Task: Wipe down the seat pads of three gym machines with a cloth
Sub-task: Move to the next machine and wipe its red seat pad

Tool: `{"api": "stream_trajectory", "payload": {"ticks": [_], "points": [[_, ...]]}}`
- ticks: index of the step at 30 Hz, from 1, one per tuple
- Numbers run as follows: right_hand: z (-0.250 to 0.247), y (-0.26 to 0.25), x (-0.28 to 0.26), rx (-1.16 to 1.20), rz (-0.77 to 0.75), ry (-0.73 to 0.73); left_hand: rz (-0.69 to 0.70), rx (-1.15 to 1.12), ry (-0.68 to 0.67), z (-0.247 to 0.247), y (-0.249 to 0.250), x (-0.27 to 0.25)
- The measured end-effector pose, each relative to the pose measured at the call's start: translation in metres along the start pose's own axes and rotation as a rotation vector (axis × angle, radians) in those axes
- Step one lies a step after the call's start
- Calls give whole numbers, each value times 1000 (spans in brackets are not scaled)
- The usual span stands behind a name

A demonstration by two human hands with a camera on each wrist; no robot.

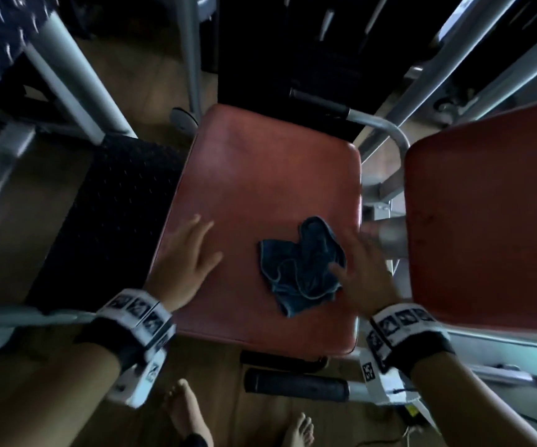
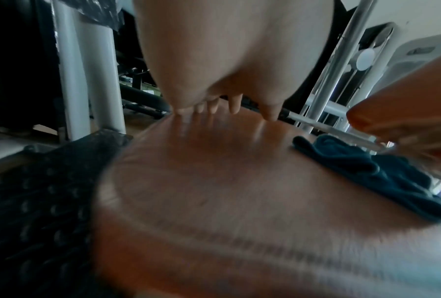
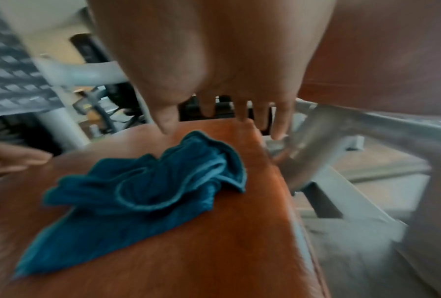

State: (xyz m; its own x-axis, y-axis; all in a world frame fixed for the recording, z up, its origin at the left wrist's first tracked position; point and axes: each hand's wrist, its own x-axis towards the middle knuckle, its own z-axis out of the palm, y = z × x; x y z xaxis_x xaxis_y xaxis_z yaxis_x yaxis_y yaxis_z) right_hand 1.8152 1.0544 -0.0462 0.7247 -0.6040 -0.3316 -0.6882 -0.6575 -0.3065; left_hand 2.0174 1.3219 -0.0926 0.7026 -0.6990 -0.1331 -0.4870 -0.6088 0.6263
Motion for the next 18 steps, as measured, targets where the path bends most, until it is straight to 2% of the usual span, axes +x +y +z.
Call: {"api": "stream_trajectory", "payload": {"ticks": [2, 3, 6, 11, 18], "points": [[10, -23, 4, -191, -238, -28, -11, 70, -32, -3, -19, -21], [15, -34, 4, -284, -306, -83, -5, 83, -53, -1, -25, -31], [34, -36, 8, -469, -352, -217, -31, 75, -107, 7, -33, -56], [35, -21, 22, -401, -189, -204, -79, 80, -106, 14, -33, -58], [32, -20, 29, -244, 250, -170, -88, 88, -153, 11, -36, -58]]}}
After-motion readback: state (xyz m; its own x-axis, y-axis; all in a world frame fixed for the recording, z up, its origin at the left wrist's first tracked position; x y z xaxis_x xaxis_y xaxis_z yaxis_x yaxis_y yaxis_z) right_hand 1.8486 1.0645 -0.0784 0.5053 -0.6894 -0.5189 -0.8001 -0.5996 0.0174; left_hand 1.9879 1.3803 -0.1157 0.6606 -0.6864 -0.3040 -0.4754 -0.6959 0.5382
